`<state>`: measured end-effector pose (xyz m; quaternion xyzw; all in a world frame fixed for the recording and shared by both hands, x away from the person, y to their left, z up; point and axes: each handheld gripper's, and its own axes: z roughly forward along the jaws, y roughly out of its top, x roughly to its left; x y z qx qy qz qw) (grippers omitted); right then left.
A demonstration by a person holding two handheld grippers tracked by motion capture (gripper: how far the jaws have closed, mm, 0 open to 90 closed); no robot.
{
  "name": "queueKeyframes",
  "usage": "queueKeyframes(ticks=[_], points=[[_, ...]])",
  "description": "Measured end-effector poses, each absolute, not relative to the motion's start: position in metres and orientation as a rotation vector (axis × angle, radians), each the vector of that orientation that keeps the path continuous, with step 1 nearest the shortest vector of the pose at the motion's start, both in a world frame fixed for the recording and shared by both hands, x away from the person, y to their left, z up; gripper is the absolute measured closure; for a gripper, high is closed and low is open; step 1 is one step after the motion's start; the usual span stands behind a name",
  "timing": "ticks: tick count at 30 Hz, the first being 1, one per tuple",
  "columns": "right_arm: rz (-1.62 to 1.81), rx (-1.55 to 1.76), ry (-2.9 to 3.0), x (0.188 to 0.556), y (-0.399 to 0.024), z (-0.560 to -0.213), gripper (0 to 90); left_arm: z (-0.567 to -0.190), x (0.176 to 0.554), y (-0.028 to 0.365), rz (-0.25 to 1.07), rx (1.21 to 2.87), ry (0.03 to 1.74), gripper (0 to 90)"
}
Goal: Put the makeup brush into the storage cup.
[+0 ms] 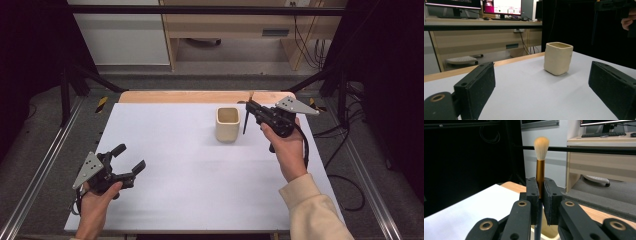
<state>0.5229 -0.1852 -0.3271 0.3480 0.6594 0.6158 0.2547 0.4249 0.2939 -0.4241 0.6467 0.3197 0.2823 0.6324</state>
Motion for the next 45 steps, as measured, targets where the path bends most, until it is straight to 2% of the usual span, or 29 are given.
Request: queueKeyframes(ticks=[11, 45], points=[[1.667, 0.936, 1.793, 0.533, -0.172, -0.319, 83.6, -0.419, 0.423, 0.293, 0.648, 1.475, 0.722, 6.4], [1.65, 0.949, 1.778, 0.555, -0.159, -0.322, 83.6, -0.418, 0.422, 0.284, 0.628, 1.505, 0.702, 6.7]])
